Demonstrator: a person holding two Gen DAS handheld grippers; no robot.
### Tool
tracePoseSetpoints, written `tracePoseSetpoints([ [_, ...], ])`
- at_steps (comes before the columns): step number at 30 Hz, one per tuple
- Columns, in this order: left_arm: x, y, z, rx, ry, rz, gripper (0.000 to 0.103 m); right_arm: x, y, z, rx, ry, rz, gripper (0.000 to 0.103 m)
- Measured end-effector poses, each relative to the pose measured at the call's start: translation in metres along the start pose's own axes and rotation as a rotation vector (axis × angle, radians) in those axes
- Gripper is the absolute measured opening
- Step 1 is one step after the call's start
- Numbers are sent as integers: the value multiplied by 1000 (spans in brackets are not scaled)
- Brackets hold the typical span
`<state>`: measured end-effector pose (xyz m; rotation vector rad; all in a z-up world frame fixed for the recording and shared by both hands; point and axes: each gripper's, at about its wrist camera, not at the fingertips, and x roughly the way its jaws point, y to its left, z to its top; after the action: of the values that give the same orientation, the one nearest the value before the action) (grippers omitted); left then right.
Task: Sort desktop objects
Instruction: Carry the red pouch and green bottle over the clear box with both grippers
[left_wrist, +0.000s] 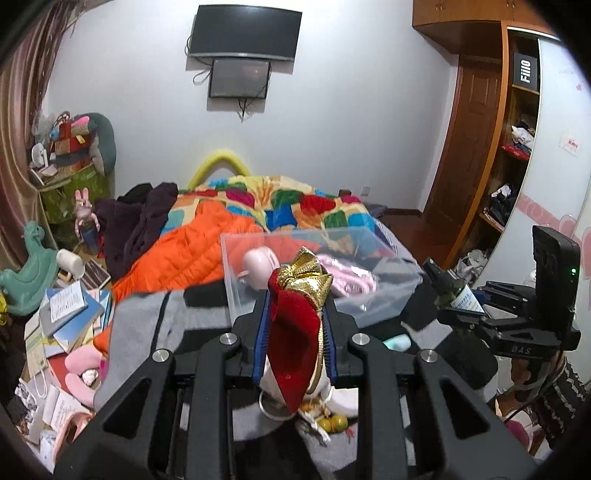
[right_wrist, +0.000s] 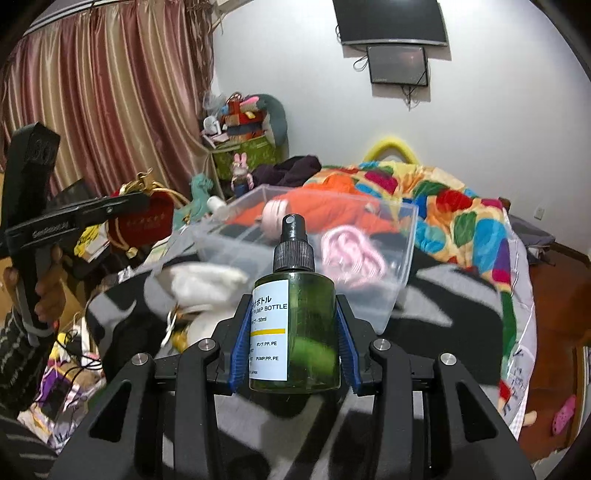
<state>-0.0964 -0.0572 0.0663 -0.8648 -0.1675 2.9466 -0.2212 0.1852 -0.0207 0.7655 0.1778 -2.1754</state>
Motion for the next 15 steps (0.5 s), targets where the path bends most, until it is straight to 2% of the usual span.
tracePoseSetpoints([
  [8,15,1,25,17,-42,9,25,13,-16,33,13,-36,-19,38],
  [15,44,6,31,24,-34,32,25,35,-21,52,21,-43,-23,38],
])
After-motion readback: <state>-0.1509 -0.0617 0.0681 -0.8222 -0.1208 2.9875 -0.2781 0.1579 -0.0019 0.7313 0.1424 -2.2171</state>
